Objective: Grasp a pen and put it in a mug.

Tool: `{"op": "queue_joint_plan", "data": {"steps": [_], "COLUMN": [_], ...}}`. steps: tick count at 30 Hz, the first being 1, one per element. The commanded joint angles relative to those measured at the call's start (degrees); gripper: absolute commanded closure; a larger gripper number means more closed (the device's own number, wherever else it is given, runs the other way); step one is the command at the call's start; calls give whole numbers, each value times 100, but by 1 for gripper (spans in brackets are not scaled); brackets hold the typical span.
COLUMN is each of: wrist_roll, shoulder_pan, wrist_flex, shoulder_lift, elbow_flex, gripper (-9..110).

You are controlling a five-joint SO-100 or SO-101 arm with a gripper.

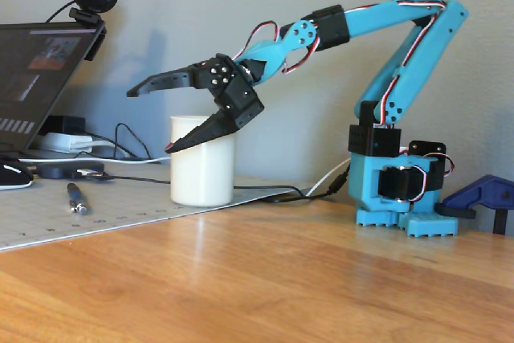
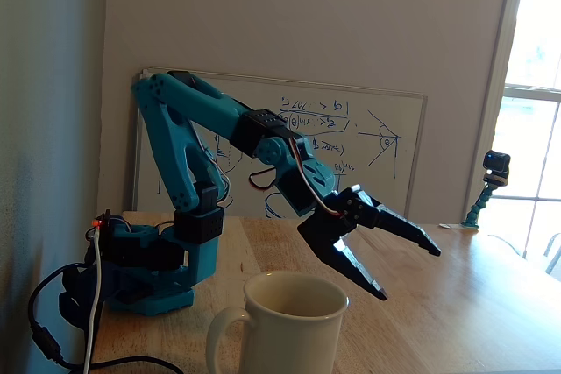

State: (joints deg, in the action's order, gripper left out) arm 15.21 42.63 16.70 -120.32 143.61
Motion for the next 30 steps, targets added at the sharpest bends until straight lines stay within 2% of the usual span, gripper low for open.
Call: {"op": "queue_joint_plan", "data": {"steps": [1,13,23,30], "wrist_roll": [62,-44,-264,-264], "shoulder_pan": [123,659,677,712], "wrist_flex": [-185,-202,-211,-211], "shoulder_lift": [527,2057,2848,4025], "elbow_flex": [-853,-2136,-4201,-5476], "gripper": [64,60,60,60]}}
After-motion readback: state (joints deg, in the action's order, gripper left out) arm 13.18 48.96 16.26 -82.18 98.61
